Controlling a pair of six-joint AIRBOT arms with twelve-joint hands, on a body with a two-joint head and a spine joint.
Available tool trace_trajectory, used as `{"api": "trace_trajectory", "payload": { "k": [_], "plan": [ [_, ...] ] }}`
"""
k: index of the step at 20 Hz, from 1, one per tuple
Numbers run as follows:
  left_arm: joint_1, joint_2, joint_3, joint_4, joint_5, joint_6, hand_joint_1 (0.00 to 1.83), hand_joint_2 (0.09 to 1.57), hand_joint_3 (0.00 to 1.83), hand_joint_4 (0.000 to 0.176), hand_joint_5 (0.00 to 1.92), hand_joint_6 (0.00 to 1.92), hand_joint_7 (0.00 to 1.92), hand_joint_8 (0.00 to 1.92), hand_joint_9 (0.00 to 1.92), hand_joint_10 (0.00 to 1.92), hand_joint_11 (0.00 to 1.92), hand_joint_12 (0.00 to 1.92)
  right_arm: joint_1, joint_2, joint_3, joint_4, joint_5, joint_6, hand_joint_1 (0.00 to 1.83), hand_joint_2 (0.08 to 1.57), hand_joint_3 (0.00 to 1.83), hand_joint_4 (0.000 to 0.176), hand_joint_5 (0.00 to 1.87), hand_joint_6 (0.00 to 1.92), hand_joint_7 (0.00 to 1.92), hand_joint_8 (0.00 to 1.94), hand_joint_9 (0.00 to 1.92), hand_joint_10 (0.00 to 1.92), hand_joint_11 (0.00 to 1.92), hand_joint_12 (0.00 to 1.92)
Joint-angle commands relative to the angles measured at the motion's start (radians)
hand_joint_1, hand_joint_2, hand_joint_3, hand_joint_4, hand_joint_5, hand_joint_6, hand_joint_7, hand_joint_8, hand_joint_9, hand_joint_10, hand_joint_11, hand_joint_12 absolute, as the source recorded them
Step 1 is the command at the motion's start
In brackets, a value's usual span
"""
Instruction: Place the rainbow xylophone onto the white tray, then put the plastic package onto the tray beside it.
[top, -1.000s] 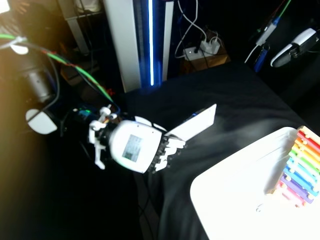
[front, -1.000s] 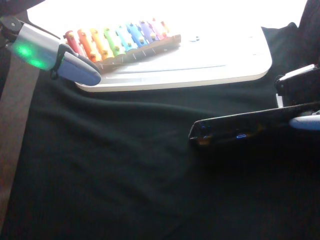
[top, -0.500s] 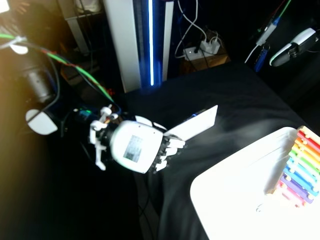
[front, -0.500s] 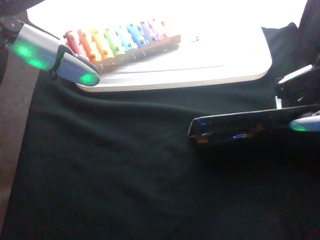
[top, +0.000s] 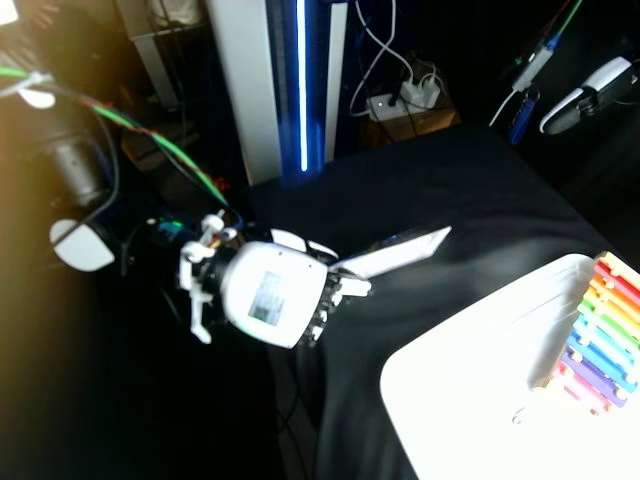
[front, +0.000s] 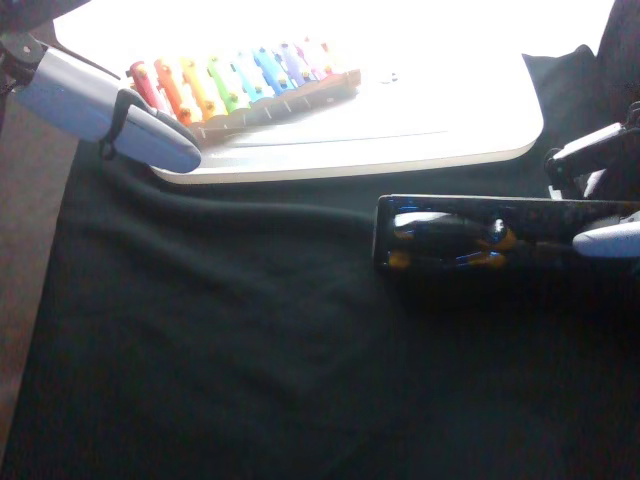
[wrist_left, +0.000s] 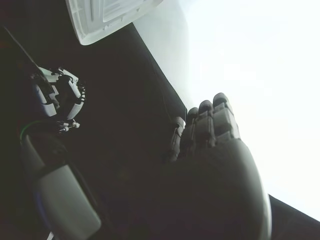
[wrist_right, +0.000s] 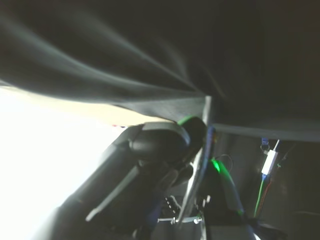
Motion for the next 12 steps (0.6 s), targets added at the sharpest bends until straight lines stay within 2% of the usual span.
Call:
{"api": "trace_trajectory", "payload": {
  "k": [1, 2, 4, 5, 6, 7, 8, 9, 10, 11, 12],
  "plan": [
    [-0.012, 0.001, -0.003, -0.032, -0.098, -0.005, 0.65, 0.67, 0.01, 0.048, 0.0, 0.0, 0.0, 0.0, 0.0, 0.0, 0.0, 0.0, 0.017, -0.003, 0.008, 0.036, 0.069, -0.001, 1.1, 1.25, 0.0, 0.0, 0.74, 1.33, 1.51, 0.09, 1.71, 0.2, 1.48, 0.97],
    [-0.012, 0.001, -0.003, -0.032, -0.099, -0.006, 0.67, 0.67, 0.01, 0.072, 0.0, 0.0, 0.0, 0.0, 0.0, 0.0, 0.0, 0.0, 0.02, -0.003, 0.012, 0.037, 0.068, -0.001, 1.1, 1.24, 0.0, 0.0, 0.75, 1.32, 1.55, 0.06, 1.74, 0.15, 1.49, 0.97],
    [-0.012, 0.001, -0.004, -0.027, -0.096, -0.007, 0.64, 0.66, 0.0, 0.081, 0.0, 0.0, 0.0, 0.0, 0.0, 0.0, 0.0, 0.0, 0.028, -0.002, 0.017, 0.037, 0.064, -0.001, 1.1, 1.25, 0.0, 0.0, 0.74, 1.33, 1.54, 0.04, 1.74, 0.13, 1.48, 1.01],
    [-0.012, 0.0, -0.004, -0.025, -0.095, -0.008, 0.65, 0.67, 0.01, 0.066, 0.0, 0.0, 0.0, 0.0, 0.0, 0.0, 0.0, 0.0, 0.029, -0.002, 0.019, 0.037, 0.063, -0.001, 1.09, 1.25, 0.0, 0.0, 0.74, 1.34, 1.53, 0.03, 1.75, 0.13, 1.48, 1.02],
    [-0.012, 0.0, -0.004, -0.024, -0.094, -0.008, 0.64, 0.67, 0.01, 0.075, 0.0, 0.0, 0.0, 0.0, 0.0, 0.0, 0.0, 0.0, 0.03, -0.001, 0.02, 0.037, 0.063, -0.001, 1.11, 1.23, 0.0, 0.0, 0.77, 1.29, 1.54, 0.03, 1.75, 0.14, 1.45, 1.1],
    [-0.013, 0.001, -0.004, -0.024, -0.094, -0.008, 0.64, 0.67, 0.01, 0.076, 0.0, 0.0, 0.0, 0.0, 0.0, 0.0, 0.0, 0.0, 0.032, -0.001, 0.02, 0.037, 0.063, -0.001, 1.11, 1.22, 0.0, 0.0, 0.79, 1.26, 1.54, 0.03, 1.73, 0.15, 1.41, 1.19],
    [-0.013, 0.001, -0.004, -0.024, -0.094, -0.008, 0.65, 0.67, 0.01, 0.085, 0.0, 0.0, 0.0, 0.0, 0.0, 0.0, 0.0, 0.0, 0.036, -0.001, 0.02, 0.037, 0.063, -0.001, 1.11, 1.23, 0.01, 0.0, 0.76, 1.29, 1.5, 0.01, 1.66, 0.23, 1.38, 1.26],
    [-0.013, 0.001, -0.004, -0.024, -0.092, -0.008, 0.66, 0.67, 0.01, 0.083, 0.0, 0.0, 0.0, 0.0, 0.0, 0.0, 0.0, 0.0, 0.041, -0.001, 0.02, 0.037, 0.063, -0.001, 1.1, 1.25, 0.0, 0.0, 0.73, 1.35, 1.47, 0.0, 1.54, 0.48, 1.38, 1.29],
    [-0.012, 0.001, -0.004, -0.023, -0.091, -0.008, 0.65, 0.67, 0.0, 0.08, 0.0, 0.0, 0.0, 0.0, 0.0, 0.0, 0.0, 0.0, 0.048, -0.001, 0.02, 0.037, 0.063, -0.001, 1.09, 1.26, 0.0, 0.0, 0.73, 1.35, 1.45, 0.01, 1.48, 0.63, 1.37, 1.28],
    [-0.012, 0.0, -0.004, -0.022, -0.088, -0.009, 0.66, 0.66, 0.0, 0.063, 0.0, 0.0, 0.0, 0.0, 0.0, 0.0, 0.0, 0.0, 0.053, 0.0, 0.02, 0.036, 0.064, -0.001, 1.1, 1.25, 0.0, 0.0, 0.74, 1.34, 1.44, 0.01, 1.44, 0.68, 1.34, 1.3],
    [-0.012, 0.0, -0.004, -0.021, -0.087, -0.009, 0.65, 0.66, 0.0, 0.058, 0.0, 0.0, 0.0, 0.0, 0.0, 0.0, 0.0, 0.0, 0.069, 0.001, 0.02, 0.028, 0.064, -0.001, 1.09, 1.26, 0.0, 0.0, 0.71, 1.37, 1.41, 0.0, 1.42, 0.68, 1.32, 1.29]
  ]
}}
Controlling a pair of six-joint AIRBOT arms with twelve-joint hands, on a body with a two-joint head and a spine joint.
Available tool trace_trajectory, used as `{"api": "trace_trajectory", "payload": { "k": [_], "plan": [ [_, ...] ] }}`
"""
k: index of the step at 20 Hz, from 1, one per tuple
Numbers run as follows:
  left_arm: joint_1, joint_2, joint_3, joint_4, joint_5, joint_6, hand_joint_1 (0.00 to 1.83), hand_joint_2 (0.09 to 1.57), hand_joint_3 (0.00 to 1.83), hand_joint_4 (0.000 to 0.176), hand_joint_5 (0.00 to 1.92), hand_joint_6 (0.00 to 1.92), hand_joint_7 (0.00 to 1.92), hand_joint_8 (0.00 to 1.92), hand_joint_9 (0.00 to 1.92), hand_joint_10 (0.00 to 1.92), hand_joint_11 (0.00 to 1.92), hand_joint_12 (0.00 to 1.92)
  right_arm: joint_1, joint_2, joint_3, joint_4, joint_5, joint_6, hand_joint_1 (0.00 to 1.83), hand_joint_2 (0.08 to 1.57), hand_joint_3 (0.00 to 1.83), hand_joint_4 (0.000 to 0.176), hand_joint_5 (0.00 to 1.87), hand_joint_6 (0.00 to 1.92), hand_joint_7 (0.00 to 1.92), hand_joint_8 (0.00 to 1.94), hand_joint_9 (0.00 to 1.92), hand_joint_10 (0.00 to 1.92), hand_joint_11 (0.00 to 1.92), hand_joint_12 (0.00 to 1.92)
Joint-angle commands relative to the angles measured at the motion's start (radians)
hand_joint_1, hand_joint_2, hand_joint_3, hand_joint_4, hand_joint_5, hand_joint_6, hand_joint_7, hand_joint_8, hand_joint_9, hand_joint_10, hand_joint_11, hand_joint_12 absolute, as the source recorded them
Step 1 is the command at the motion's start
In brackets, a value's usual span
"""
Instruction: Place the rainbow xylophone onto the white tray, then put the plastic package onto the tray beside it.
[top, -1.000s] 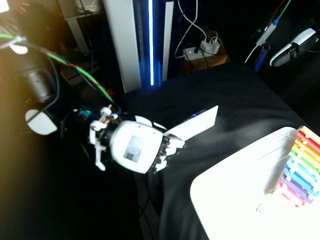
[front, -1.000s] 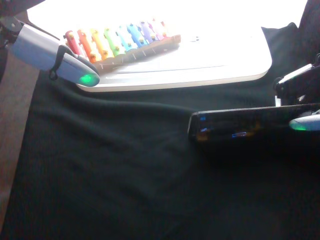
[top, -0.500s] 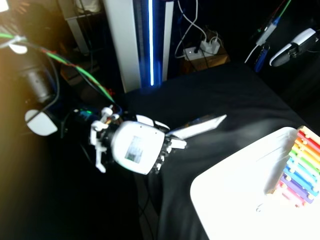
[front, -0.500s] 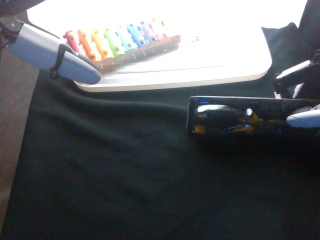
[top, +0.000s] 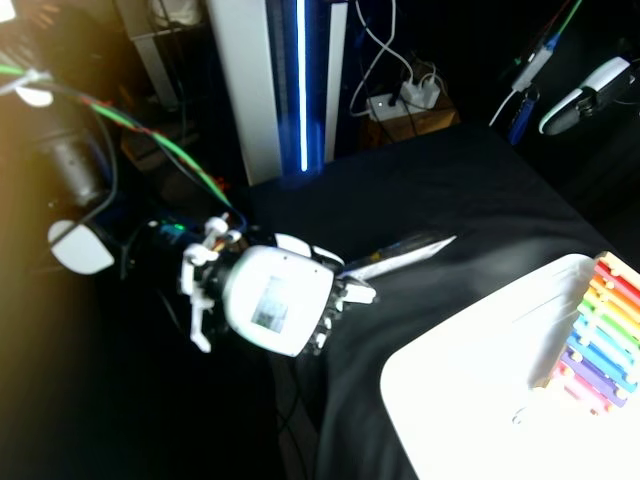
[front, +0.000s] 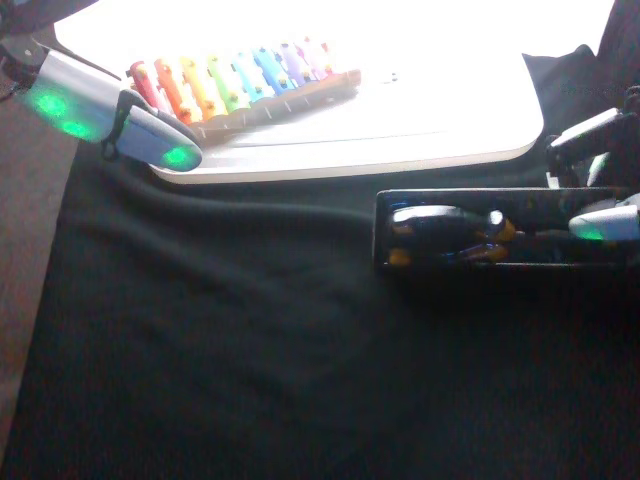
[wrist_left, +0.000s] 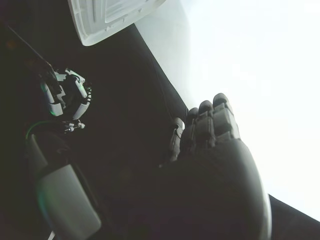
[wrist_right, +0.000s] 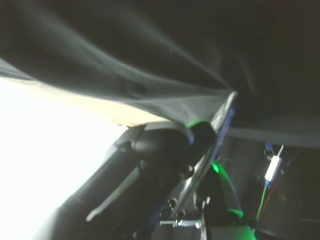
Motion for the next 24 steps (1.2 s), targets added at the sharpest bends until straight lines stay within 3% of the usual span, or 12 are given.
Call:
{"api": "trace_trajectory", "payload": {
  "k": [1, 4, 6, 7, 11, 13, 15, 16, 17, 18, 20, 24],
  "plan": [
    [-0.01, 0.0, -0.001, -0.029, -0.097, -0.007, 0.64, 0.67, 0.0, 0.052, 0.0, 0.0, 0.0, 0.0, 0.0, 0.0, 0.0, 0.0, 0.029, 0.002, 0.007, 0.049, 0.097, 0.008, 1.09, 1.26, 0.0, 0.0, 0.71, 1.37, 1.4, 0.0, 1.41, 0.69, 1.33, 1.27],
    [-0.009, 0.0, -0.001, -0.028, -0.095, -0.007, 0.65, 0.67, 0.0, 0.055, 0.0, 0.0, 0.0, 0.0, 0.0, 0.0, 0.0, 0.0, 0.064, 0.001, 0.006, 0.021, 0.097, 0.008, 1.09, 1.26, 0.0, 0.0, 0.72, 1.36, 1.46, 0.02, 1.56, 0.4, 1.43, 1.08],
    [-0.009, 0.0, -0.001, -0.028, -0.094, -0.007, 0.66, 0.67, 0.0, 0.093, 0.0, 0.0, 0.0, 0.0, 0.0, 0.0, 0.0, 0.0, 0.075, 0.001, 0.006, 0.016, 0.097, 0.008, 1.09, 1.27, 0.0, 0.0, 0.7, 1.38, 1.45, 0.01, 1.6, 0.28, 1.41, 1.09],
    [-0.009, 0.0, -0.001, -0.027, -0.093, -0.007, 0.65, 0.67, 0.0, 0.097, 0.0, 0.0, 0.0, 0.0, 0.0, 0.0, 0.0, 0.0, 0.08, 0.002, 0.006, 0.013, 0.097, 0.008, 1.09, 1.27, 0.0, 0.0, 0.71, 1.38, 1.46, 0.01, 1.62, 0.27, 1.42, 1.1],
    [-0.007, 0.0, -0.001, -0.025, -0.088, -0.007, 0.66, 0.66, 0.0, 0.053, 0.0, 0.0, 0.0, 0.0, 0.0, 0.0, 0.0, 0.0, 0.113, 0.004, 0.006, 0.001, 0.097, 0.007, 1.09, 1.26, 0.0, 0.0, 0.72, 1.35, 1.47, 0.01, 1.63, 0.25, 1.39, 1.1],
    [-0.006, 0.001, -0.001, -0.025, -0.088, -0.009, 0.68, 0.66, 0.0, 0.069, 0.0, 0.0, 0.0, 0.0, 0.0, 0.0, 0.0, 0.0, 0.141, 0.005, 0.006, -0.012, 0.097, 0.005, 1.1, 1.25, 0.0, 0.0, 0.73, 1.35, 1.49, 0.02, 1.66, 0.25, 1.42, 1.06],
    [-0.006, 0.001, -0.002, -0.025, -0.085, -0.009, 0.65, 0.65, 0.0, 0.062, 0.0, 0.0, 0.0, 0.0, 0.0, 0.0, 0.0, 0.0, 0.166, 0.008, 0.007, -0.022, 0.097, 0.001, 1.1, 1.25, 0.0, 0.0, 0.73, 1.34, 1.48, 0.02, 1.66, 0.25, 1.42, 1.06],
    [-0.006, 0.0, -0.002, -0.023, -0.084, -0.009, 0.66, 0.66, 0.0, 0.066, 0.0, 0.0, 0.0, 0.0, 0.0, 0.0, 0.0, 0.0, 0.177, 0.01, 0.007, -0.026, 0.097, -0.002, 1.11, 1.23, 0.0, 0.0, 0.77, 1.29, 1.49, 0.02, 1.64, 0.26, 1.37, 1.17],
    [-0.006, 0.0, -0.002, -0.022, -0.083, -0.009, 0.68, 0.67, 0.0, 0.072, 0.0, 0.0, 0.0, 0.0, 0.0, 0.0, 0.0, 0.0, 0.191, 0.011, 0.008, -0.03, 0.096, -0.006, 1.12, 1.22, 0.0, 0.0, 0.8, 1.24, 1.48, 0.01, 1.46, 0.49, 1.17, 1.35],
    [-0.006, 0.0, -0.003, -0.022, -0.083, -0.009, 0.69, 0.68, 0.01, 0.076, 0.0, 0.0, 0.0, 0.0, 0.0, 0.0, 0.0, 0.0, 0.201, 0.012, 0.011, -0.031, 0.096, -0.008, 1.12, 1.22, 0.0, 0.0, 0.79, 1.26, 1.49, 0.01, 1.38, 0.69, 1.15, 1.43],
    [-0.006, 0.0, -0.003, -0.021, -0.081, -0.009, 0.72, 0.68, 0.01, 0.074, 0.0, 0.0, 0.0, 0.0, 0.0, 0.0, 0.0, 0.0, 0.226, 0.011, 0.016, -0.035, 0.095, -0.016, 1.13, 1.2, 0.0, 0.0, 0.82, 1.21, 1.56, 0.05, 1.42, 0.8, 1.26, 1.37],
    [-0.006, -0.001, -0.004, -0.018, -0.079, -0.009, 0.74, 0.68, 0.0, 0.068, 0.0, 0.0, 0.0, 0.0, 0.0, 0.0, 0.0, 0.0, 0.266, 0.011, 0.027, -0.036, 0.088, -0.027, 1.14, 1.19, 0.0, 0.0, 0.85, 1.17, 1.6, 0.09, 1.6, 0.63, 1.45, 1.2]
  ]
}}
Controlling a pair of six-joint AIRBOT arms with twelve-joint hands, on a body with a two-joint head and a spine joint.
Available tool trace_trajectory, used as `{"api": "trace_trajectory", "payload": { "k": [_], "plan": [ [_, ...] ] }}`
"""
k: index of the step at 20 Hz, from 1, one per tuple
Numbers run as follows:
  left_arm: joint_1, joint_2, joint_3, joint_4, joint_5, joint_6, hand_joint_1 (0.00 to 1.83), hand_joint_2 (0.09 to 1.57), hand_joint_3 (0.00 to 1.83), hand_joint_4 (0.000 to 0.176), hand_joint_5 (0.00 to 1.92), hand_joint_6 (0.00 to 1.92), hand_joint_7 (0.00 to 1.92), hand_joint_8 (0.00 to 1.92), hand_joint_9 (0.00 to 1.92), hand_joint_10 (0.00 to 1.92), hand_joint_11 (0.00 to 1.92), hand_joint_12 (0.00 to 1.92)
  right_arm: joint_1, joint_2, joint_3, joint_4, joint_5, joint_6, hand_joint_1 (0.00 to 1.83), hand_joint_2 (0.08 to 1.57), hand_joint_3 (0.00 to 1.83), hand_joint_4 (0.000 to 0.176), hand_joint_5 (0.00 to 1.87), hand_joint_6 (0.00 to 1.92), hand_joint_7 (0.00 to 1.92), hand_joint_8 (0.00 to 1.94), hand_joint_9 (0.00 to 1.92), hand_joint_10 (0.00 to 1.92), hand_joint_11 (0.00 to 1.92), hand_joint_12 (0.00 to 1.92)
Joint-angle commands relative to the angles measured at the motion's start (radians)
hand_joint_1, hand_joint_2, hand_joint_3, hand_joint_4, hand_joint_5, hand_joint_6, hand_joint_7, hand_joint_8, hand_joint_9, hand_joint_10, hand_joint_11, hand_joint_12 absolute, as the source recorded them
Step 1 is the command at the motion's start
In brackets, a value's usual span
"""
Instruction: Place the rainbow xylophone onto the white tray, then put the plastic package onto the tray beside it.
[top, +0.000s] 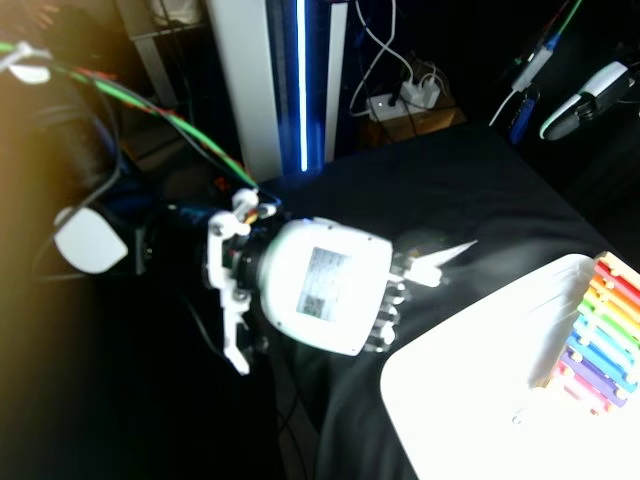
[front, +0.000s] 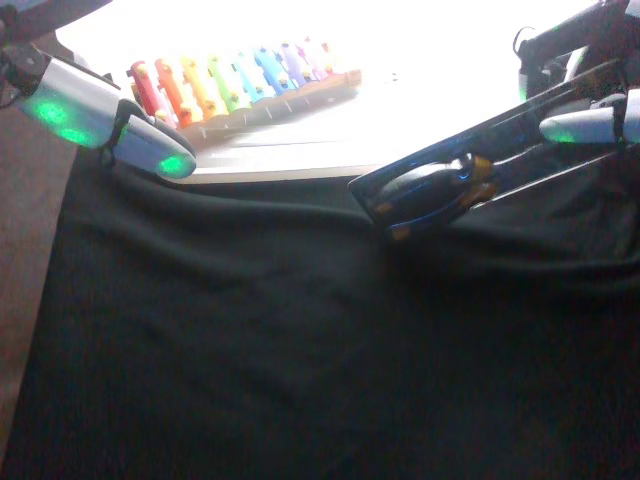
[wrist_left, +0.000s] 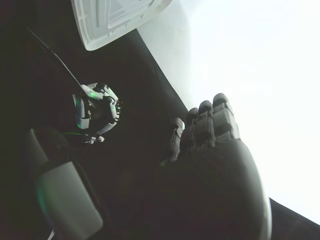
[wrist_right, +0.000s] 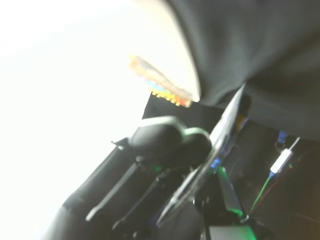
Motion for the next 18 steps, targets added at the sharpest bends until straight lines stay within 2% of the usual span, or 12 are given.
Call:
{"api": "trace_trajectory", "payload": {
  "k": [1, 3, 4, 5, 6, 7, 8, 10, 13, 14, 16, 18],
  "plan": [
    [-0.009, -0.001, -0.003, -0.029, -0.095, -0.004, 0.74, 0.67, 0.0, 0.076, 0.0, 0.0, 0.0, 0.0, 0.0, 0.0, 0.0, 0.0, 0.02, 0.004, 0.007, 0.072, 0.1, 0.009, 1.13, 1.2, 0.0, 0.0, 0.83, 1.2, 1.59, 0.09, 1.6, 0.61, 1.45, 1.23],
    [-0.009, -0.003, -0.003, -0.026, -0.093, -0.004, 0.75, 0.67, 0.0, 0.072, 0.0, 0.0, 0.0, 0.0, 0.0, 0.0, 0.0, 0.0, 0.03, 0.001, 0.013, 0.068, 0.094, 0.009, 1.13, 1.2, 0.0, 0.0, 0.83, 1.2, 1.59, 0.14, 1.56, 0.68, 1.42, 1.32],
    [-0.009, -0.003, -0.003, -0.025, -0.093, -0.004, 0.77, 0.68, 0.0, 0.088, 0.0, 0.0, 0.0, 0.0, 0.0, 0.0, 0.0, 0.0, 0.038, -0.003, 0.017, 0.066, 0.089, 0.009, 1.13, 1.19, 0.0, 0.0, 0.83, 1.2, 1.54, 0.24, 1.52, 0.78, 1.39, 1.38],
    [-0.009, -0.003, -0.003, -0.025, -0.093, -0.004, 0.77, 0.67, 0.0, 0.087, 0.0, 0.0, 0.0, 0.0, 0.0, 0.0, 0.0, 0.0, 0.047, -0.007, 0.023, 0.063, 0.085, 0.009, 1.13, 1.19, 0.0, 0.0, 0.83, 1.19, 1.46, 0.34, 1.46, 0.88, 1.33, 1.42],
    [-0.009, -0.003, -0.003, -0.025, -0.093, -0.004, 0.77, 0.67, 0.0, 0.088, 0.0, 0.0, 0.0, 0.0, 0.0, 0.0, 0.0, 0.0, 0.058, -0.01, 0.027, 0.059, 0.081, 0.009, 1.14, 1.19, 0.0, 0.0, 0.83, 1.19, 1.44, 0.4, 1.46, 0.9, 1.36, 1.42],
    [-0.009, -0.003, -0.003, -0.025, -0.092, -0.004, 0.77, 0.67, 0.0, 0.088, 0.0, 0.0, 0.0, 0.0, 0.0, 0.0, 0.0, 0.0, 0.073, -0.012, 0.03, 0.051, 0.075, 0.009, 1.13, 1.2, 0.0, 0.0, 0.82, 1.21, 1.43, 0.44, 1.48, 0.88, 1.38, 1.4],
    [-0.009, -0.003, -0.004, -0.023, -0.092, -0.004, 0.75, 0.66, 0.0, 0.084, 0.0, 0.0, 0.0, 0.0, 0.0, 0.0, 0.0, 0.0, 0.09, -0.013, 0.03, 0.037, 0.067, 0.009, 1.13, 1.2, 0.0, 0.0, 0.83, 1.2, 1.44, 0.42, 1.54, 0.77, 1.43, 1.32],
    [-0.009, -0.003, -0.005, -0.021, -0.091, -0.004, 0.74, 0.65, 0.0, 0.067, 0.0, 0.0, 0.0, 0.0, 0.0, 0.0, 0.0, 0.0, 0.127, -0.016, 0.031, 0.009, 0.047, 0.009, 1.14, 1.19, 0.0, 0.0, 0.84, 1.19, 1.47, 0.3, 1.63, 0.54, 1.45, 1.16],
    [-0.009, -0.004, -0.006, -0.018, -0.089, -0.004, 0.72, 0.66, 0.0, 0.071, 0.0, 0.0, 0.0, 0.0, 0.0, 0.0, 0.0, 0.0, 0.174, -0.024, 0.04, -0.021, 0.026, 0.009, 1.13, 1.2, 0.0, 0.0, 0.83, 1.21, 1.5, 0.25, 1.67, 0.51, 1.49, 1.19],
    [-0.009, -0.005, -0.006, -0.017, -0.089, -0.004, 0.7, 0.66, 0.0, 0.07, 0.0, 0.0, 0.0, 0.0, 0.0, 0.0, 0.0, 0.0, 0.182, -0.026, 0.044, -0.024, 0.022, 0.009, 1.13, 1.2, 0.0, 0.0, 0.82, 1.22, 1.5, 0.25, 1.63, 0.58, 1.47, 1.23],
    [-0.009, -0.005, -0.006, -0.017, -0.088, -0.004, 0.7, 0.65, 0.0, 0.081, 0.0, 0.0, 0.0, 0.0, 0.0, 0.0, 0.0, 0.0, 0.196, -0.032, 0.052, -0.025, 0.018, 0.009, 1.14, 1.2, 0.0, 0.0, 0.83, 1.2, 1.48, 0.24, 1.6, 0.63, 1.48, 1.23],
    [-0.009, -0.005, -0.006, -0.014, -0.086, -0.004, 0.7, 0.64, 0.0, 0.092, 0.0, 0.0, 0.0, 0.0, 0.0, 0.0, 0.0, 0.0, 0.212, -0.039, 0.061, -0.025, 0.013, 0.009, 1.14, 1.19, 0.0, 0.0, 0.85, 1.18, 1.52, 0.24, 1.68, 0.43, 1.53, 1.08]
  ]
}}
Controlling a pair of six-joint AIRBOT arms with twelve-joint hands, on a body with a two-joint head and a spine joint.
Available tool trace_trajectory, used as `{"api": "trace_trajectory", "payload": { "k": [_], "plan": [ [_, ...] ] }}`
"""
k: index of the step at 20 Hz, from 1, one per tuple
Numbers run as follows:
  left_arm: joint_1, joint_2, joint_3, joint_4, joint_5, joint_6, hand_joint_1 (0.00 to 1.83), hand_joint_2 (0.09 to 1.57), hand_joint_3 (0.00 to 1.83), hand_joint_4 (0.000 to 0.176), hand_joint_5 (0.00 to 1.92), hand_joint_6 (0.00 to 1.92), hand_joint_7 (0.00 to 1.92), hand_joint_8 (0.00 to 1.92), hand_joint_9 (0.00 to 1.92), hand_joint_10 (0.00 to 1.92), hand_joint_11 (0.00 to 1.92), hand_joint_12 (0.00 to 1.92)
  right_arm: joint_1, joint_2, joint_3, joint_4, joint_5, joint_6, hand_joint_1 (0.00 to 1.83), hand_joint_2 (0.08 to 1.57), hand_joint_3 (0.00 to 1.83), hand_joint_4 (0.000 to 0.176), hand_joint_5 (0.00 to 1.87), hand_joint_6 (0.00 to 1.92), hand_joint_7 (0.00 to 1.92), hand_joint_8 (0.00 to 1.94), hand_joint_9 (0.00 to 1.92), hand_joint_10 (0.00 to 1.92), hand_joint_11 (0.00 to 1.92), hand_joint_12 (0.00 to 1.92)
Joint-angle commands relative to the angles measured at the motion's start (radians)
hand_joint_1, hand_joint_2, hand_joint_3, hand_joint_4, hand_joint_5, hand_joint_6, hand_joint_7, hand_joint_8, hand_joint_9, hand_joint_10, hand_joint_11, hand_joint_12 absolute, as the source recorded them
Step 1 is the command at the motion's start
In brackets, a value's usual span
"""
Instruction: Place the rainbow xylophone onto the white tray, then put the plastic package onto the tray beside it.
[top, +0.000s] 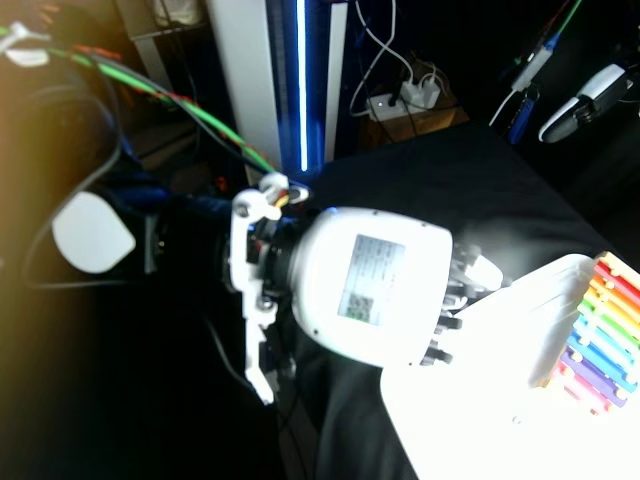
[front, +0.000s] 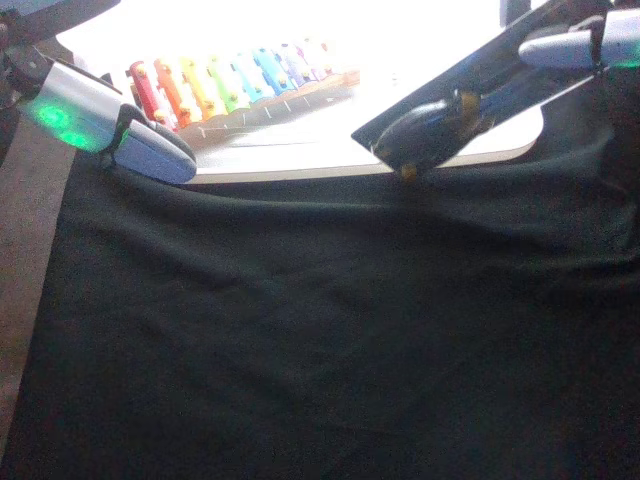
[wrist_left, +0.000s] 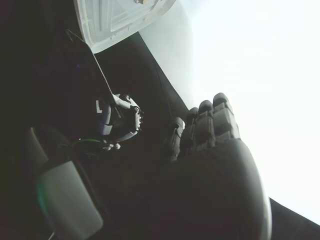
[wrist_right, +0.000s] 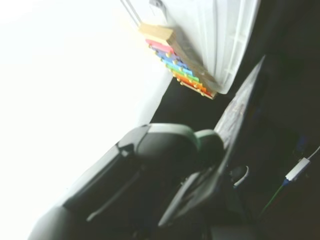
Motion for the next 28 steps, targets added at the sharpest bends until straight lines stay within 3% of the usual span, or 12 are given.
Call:
{"api": "trace_trajectory", "payload": {
  "k": [1, 2, 3, 5, 12, 14, 16, 19, 21, 25, 26, 28],
  "plan": [
    [-0.009, -0.005, -0.004, -0.028, -0.092, -0.005, 0.71, 0.65, 0.0, 0.073, 0.0, 0.0, 0.0, 0.0, 0.0, 0.0, 0.0, 0.0, 0.03, -0.006, 0.009, 0.084, 0.095, 0.011, 1.14, 1.19, 0.0, 0.0, 0.83, 1.19, 1.5, 0.21, 1.69, 0.36, 1.53, 1.03],
    [-0.009, -0.006, -0.004, -0.028, -0.091, -0.005, 0.71, 0.66, 0.0, 0.077, 0.0, 0.0, 0.0, 0.0, 0.0, 0.0, 0.0, 0.0, 0.042, -0.012, 0.016, 0.08, 0.087, 0.011, 1.25, 1.13, 0.0, 0.0, 0.86, 0.97, 1.2, 0.82, 1.7, 0.3, 1.48, 1.09],
    [-0.009, -0.006, -0.004, -0.027, -0.091, -0.005, 0.72, 0.66, 0.0, 0.074, 0.0, 0.0, 0.0, 0.0, 0.0, 0.0, 0.0, 0.0, 0.048, -0.014, 0.019, 0.076, 0.08, 0.011, 1.28, 1.11, 0.0, 0.0, 0.87, 0.95, 1.16, 0.89, 1.67, 0.25, 1.44, 1.12],
    [-0.009, -0.008, -0.004, -0.023, -0.09, -0.005, 0.69, 0.65, 0.0, 0.077, 0.0, 0.0, 0.0, 0.0, 0.0, 0.0, 0.0, 0.0, 0.067, -0.022, 0.029, 0.069, 0.065, 0.011, 1.29, 1.1, 0.0, 0.0, 0.88, 0.95, 1.17, 0.87, 1.66, 0.2, 1.4, 1.14],
    [-0.01, -0.008, -0.004, -0.018, -0.089, -0.005, 0.69, 0.63, 0.0, 0.044, 0.0, 0.0, 0.0, 0.0, 0.0, 0.0, 0.0, 0.0, 0.12, -0.05, 0.069, 0.063, 0.023, 0.012, 1.29, 1.1, 0.0, 0.0, 0.86, 1.01, 1.18, 0.81, 1.67, 0.11, 1.4, 1.08],
    [-0.01, -0.009, -0.004, -0.017, -0.091, -0.005, 0.69, 0.63, 0.0, 0.046, 0.0, 0.0, 0.0, 0.0, 0.0, 0.0, 0.0, 0.0, 0.126, -0.059, 0.081, 0.063, 0.009, 0.012, 1.28, 1.11, 0.0, 0.0, 0.85, 1.01, 1.14, 0.91, 1.73, 0.12, 1.44, 1.1],
    [-0.01, -0.009, -0.004, -0.017, -0.091, -0.005, 0.66, 0.64, 0.0, 0.028, 0.0, 0.0, 0.0, 0.0, 0.0, 0.0, 0.0, 0.0, 0.126, -0.069, 0.091, 0.063, -0.004, 0.012, 1.28, 1.1, 0.0, 0.0, 0.95, 0.96, 1.06, 0.97, 1.77, 0.13, 1.47, 0.99],
    [-0.009, -0.009, -0.004, -0.017, -0.094, -0.005, 0.65, 0.64, 0.0, 0.023, 0.0, 0.0, 0.0, 0.0, 0.0, 0.0, 0.0, 0.0, 0.126, -0.087, 0.101, 0.055, -0.022, 0.012, 1.13, 1.23, 0.0, 0.0, 0.78, 1.28, 1.42, 0.37, 1.76, 0.09, 1.52, 0.82],
    [-0.009, -0.009, -0.004, -0.017, -0.094, -0.006, 0.67, 0.64, 0.0, 0.025, 0.0, 0.0, 0.0, 0.0, 0.0, 0.0, 0.0, 0.0, 0.126, -0.096, 0.108, 0.049, -0.029, 0.012, 1.14, 1.2, 0.0, 0.0, 0.82, 1.21, 1.47, 0.19, 1.76, 0.06, 1.49, 0.86],
    [-0.009, -0.009, -0.004, -0.017, -0.096, -0.009, 0.7, 0.64, 0.0, 0.039, 0.0, 0.0, 0.0, 0.0, 0.0, 0.0, 0.0, 0.0, 0.126, -0.115, 0.119, 0.04, -0.045, 0.012, 1.12, 1.24, 0.0, 0.0, 0.76, 1.3, 1.54, 0.16, 1.78, 0.04, 1.53, 0.81],
    [-0.008, -0.009, -0.004, -0.017, -0.096, -0.01, 0.68, 0.65, 0.01, 0.012, 0.0, 0.0, 0.0, 0.0, 0.0, 0.0, 0.0, 0.0, 0.126, -0.117, 0.119, 0.037, -0.046, 0.015, 1.11, 1.24, 0.0, 0.0, 0.75, 1.31, 1.57, 0.18, 1.81, 0.05, 1.56, 0.78],
    [-0.006, -0.009, -0.004, -0.017, -0.096, -0.011, 0.66, 0.65, 0.0, 0.004, 0.0, 0.0, 0.0, 0.0, 0.0, 0.0, 0.0, 0.0, 0.126, -0.117, 0.119, 0.03, -0.046, 0.024, 1.11, 1.24, 0.0, 0.0, 0.75, 1.32, 1.55, 0.18, 1.83, 0.05, 1.55, 0.8]
  ]
}}
